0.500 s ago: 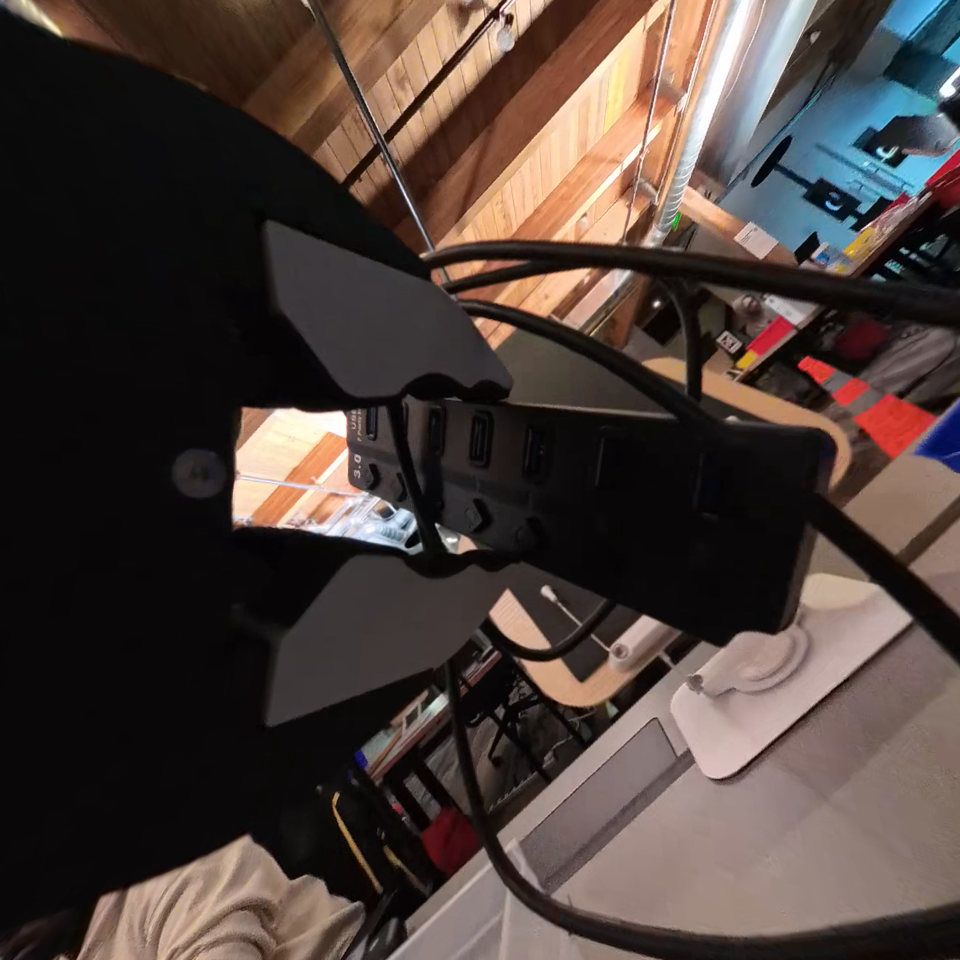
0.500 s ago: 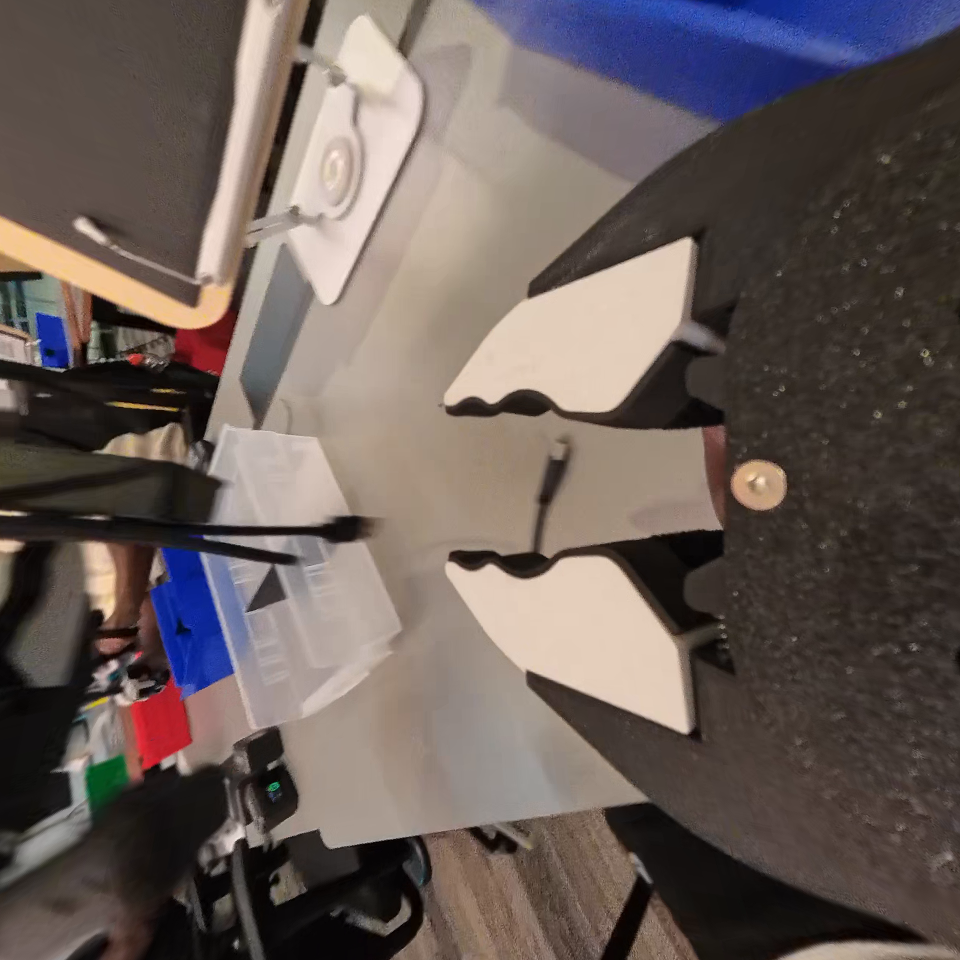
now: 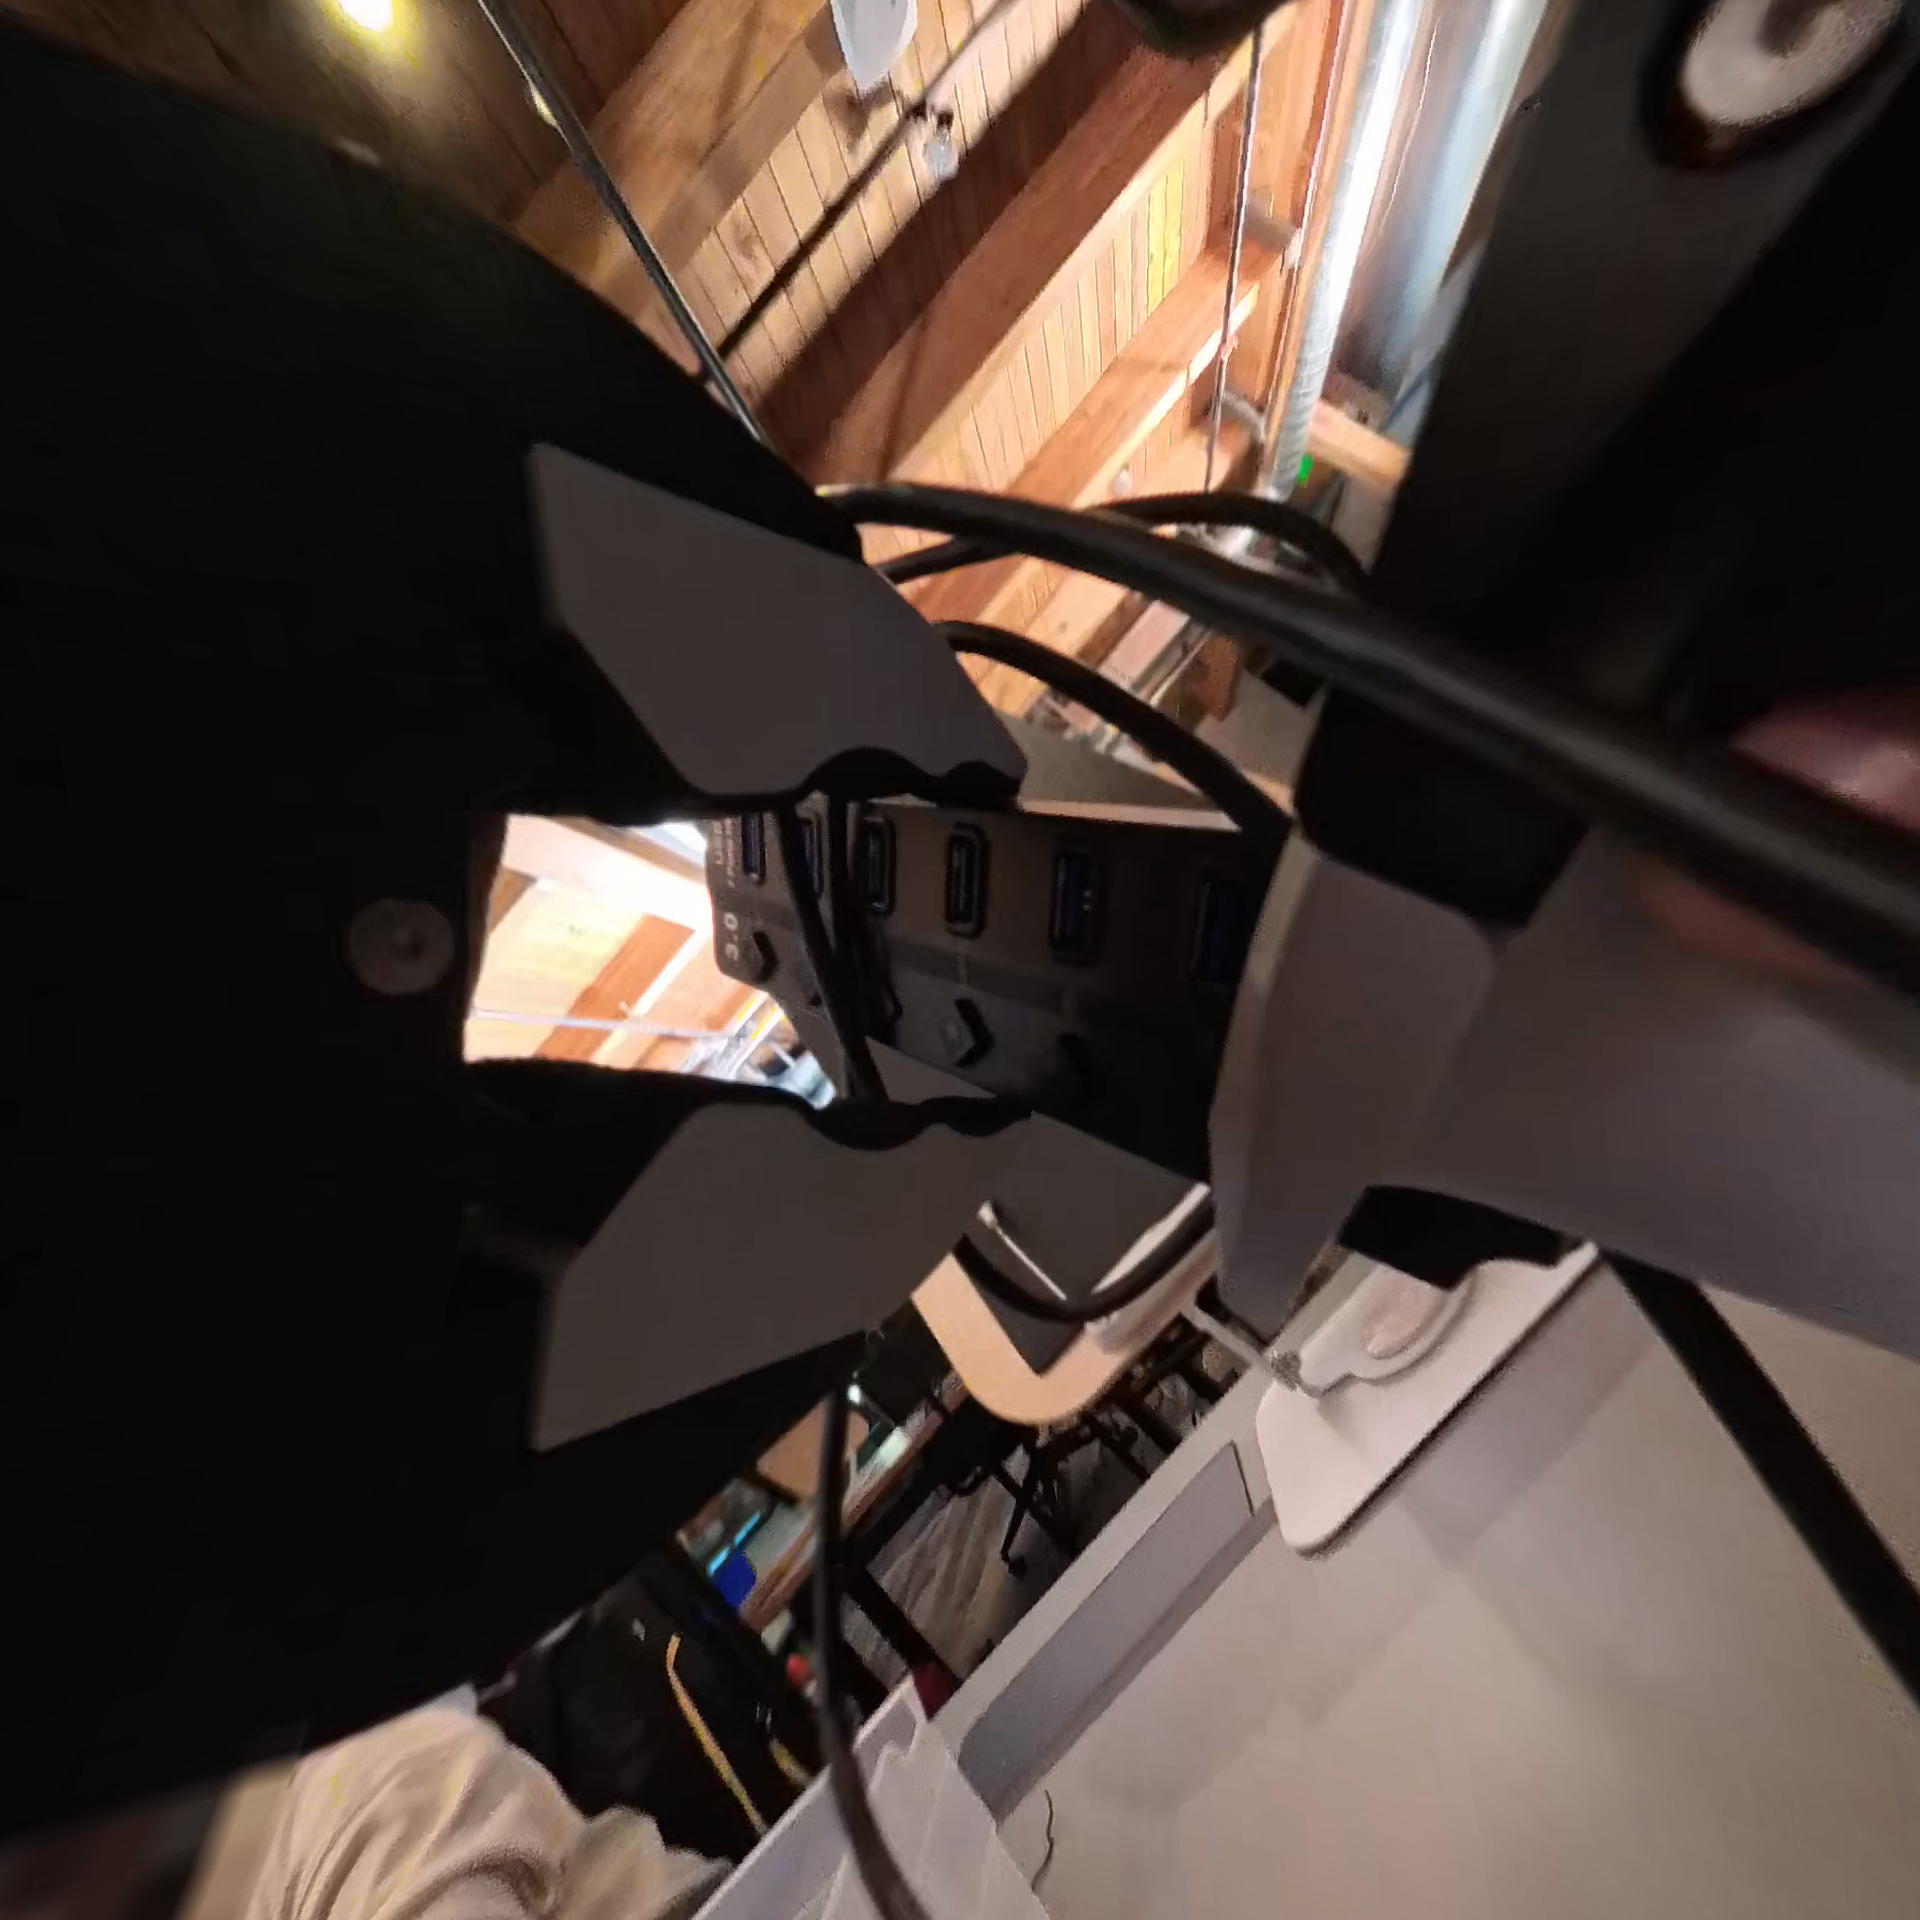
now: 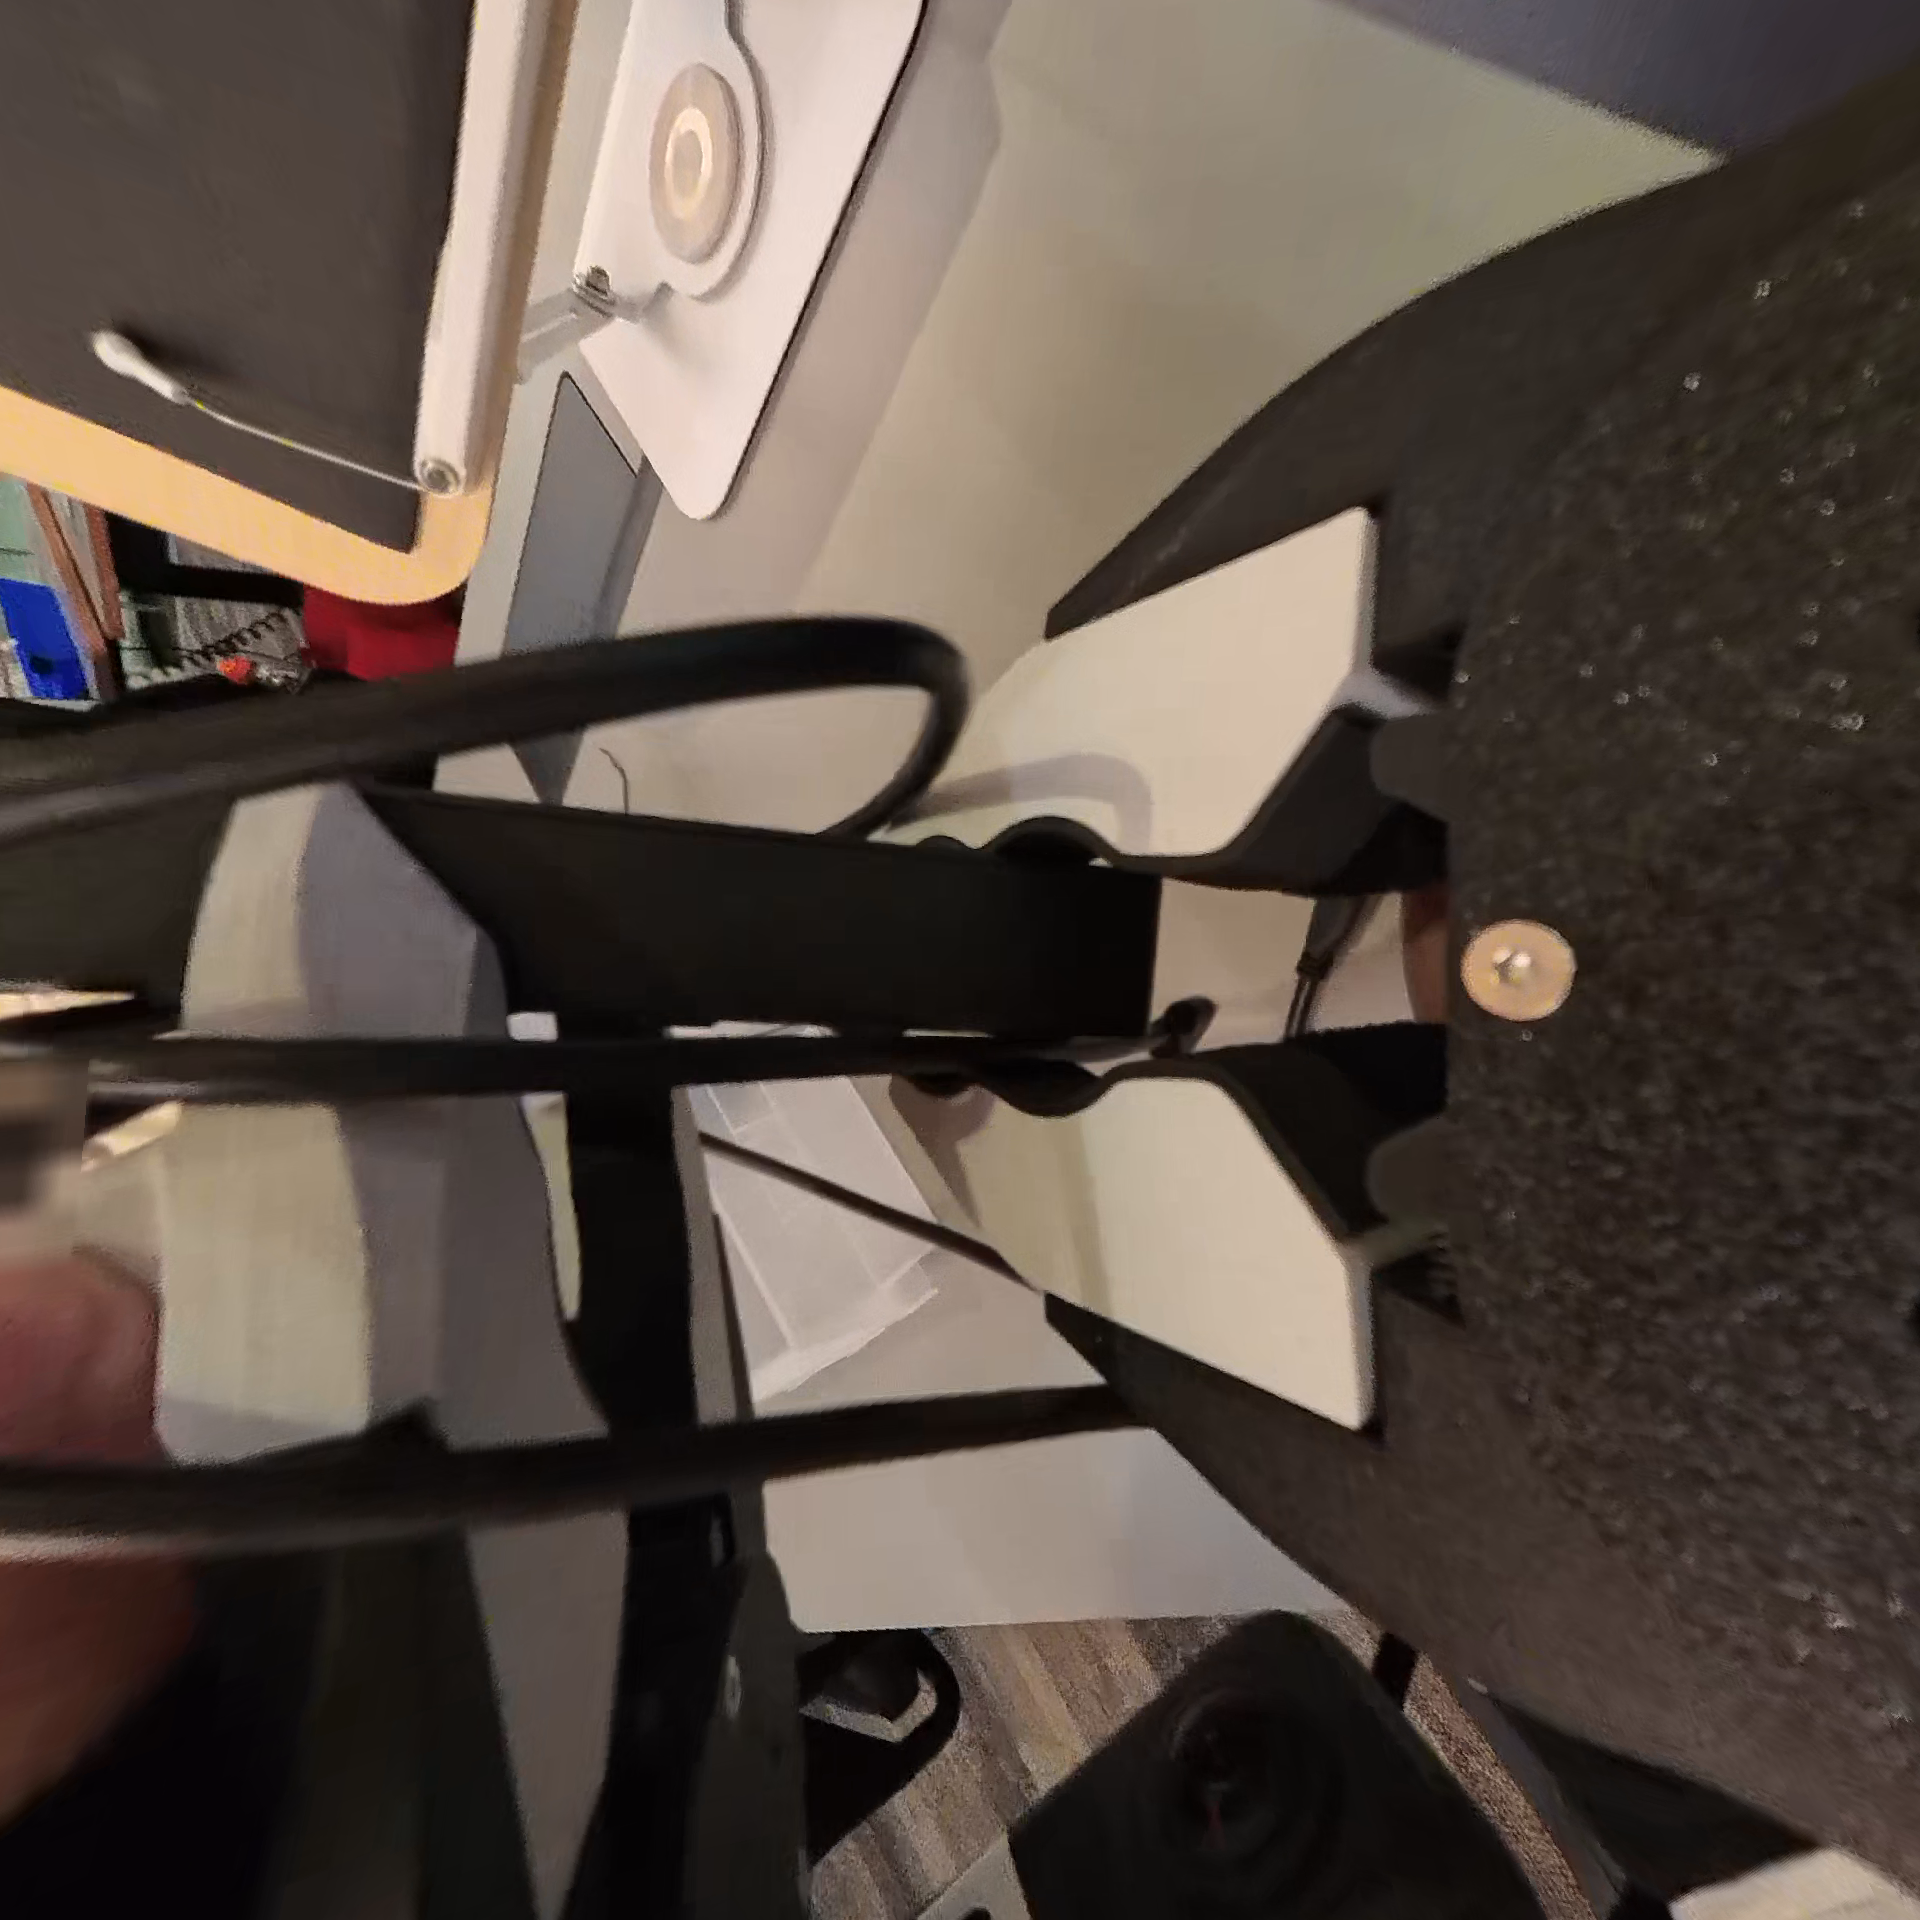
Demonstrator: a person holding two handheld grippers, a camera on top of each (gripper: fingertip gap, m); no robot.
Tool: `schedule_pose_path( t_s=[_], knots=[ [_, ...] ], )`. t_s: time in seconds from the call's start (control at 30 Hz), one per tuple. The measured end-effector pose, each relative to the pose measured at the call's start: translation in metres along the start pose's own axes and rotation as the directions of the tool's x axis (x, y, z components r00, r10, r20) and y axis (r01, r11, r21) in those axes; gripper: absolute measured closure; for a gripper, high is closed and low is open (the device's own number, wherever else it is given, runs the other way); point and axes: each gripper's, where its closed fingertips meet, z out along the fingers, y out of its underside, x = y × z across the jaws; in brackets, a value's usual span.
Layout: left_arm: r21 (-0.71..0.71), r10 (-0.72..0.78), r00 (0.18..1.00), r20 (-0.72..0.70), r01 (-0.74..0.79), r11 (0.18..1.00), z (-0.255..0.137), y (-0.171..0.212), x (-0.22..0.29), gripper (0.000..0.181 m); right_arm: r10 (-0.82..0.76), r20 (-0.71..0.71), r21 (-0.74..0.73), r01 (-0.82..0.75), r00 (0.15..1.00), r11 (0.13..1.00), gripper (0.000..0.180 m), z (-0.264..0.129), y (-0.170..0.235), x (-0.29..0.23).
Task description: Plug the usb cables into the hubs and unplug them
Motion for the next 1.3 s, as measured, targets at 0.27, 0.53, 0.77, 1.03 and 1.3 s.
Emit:
schedule_pose_path(
  t_s=[0.27, 0.53, 0.77, 1.03, 1.3],
  knots=[
    [0.138, -0.745, 0.605, -0.282, 0.794, 0.592, -0.053, -0.025, 0.006, 0.154, 0.233, 0.223, 0.153, -0.270, 0.947, 0.951, 0.148, -0.014, 0.002, 0.020],
    [-0.138, -0.387, -0.652, -0.652, 0.604, -0.785, -0.071, -0.051, 0.009, 0.133, 0.159, 0.508, 0.192, -0.291, 0.846, 0.937, 0.148, -0.028, 0.000, -0.032],
    [-0.211, -0.174, -0.670, -0.722, 0.453, -0.866, -0.067, -0.065, 0.028, 0.139, 0.223, 0.600, 0.137, -0.373, 0.768, 0.918, 0.148, -0.017, 0.017, -0.053],
    [-0.307, -0.002, -0.653, -0.757, 0.359, -0.882, -0.069, -0.069, 0.035, 0.153, 0.253, 0.641, 0.038, -0.359, 0.725, 0.933, 0.148, -0.006, 0.031, -0.075],
    [-0.273, -0.135, -0.758, -0.638, 0.386, -0.881, -0.057, -0.047, 0.066, 0.155, 0.211, 0.447, 0.005, -0.238, 0.869, 0.971, 0.136, 0.003, 0.043, -0.048]
  ],
)
